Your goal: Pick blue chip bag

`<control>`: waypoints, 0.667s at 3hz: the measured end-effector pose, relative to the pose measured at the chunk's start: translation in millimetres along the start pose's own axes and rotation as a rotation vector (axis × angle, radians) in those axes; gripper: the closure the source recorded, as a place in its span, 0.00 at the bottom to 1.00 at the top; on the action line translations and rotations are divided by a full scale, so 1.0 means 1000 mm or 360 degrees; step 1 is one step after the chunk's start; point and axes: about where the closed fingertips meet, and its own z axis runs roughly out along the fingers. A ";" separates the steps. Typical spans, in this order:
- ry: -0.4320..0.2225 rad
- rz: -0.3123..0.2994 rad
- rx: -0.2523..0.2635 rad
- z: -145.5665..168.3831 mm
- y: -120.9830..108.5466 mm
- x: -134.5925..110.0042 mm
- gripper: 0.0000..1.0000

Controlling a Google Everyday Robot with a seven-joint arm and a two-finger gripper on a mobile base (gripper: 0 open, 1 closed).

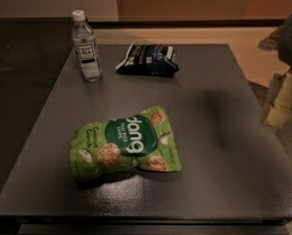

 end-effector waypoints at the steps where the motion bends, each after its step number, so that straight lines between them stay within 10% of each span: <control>1: -0.0001 0.0000 0.0002 0.000 0.000 0.000 0.00; 2: -0.0068 -0.0014 -0.0026 0.020 -0.014 -0.016 0.00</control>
Offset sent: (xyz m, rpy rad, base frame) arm 0.0544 0.0332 -0.0332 0.1010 0.0279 0.0551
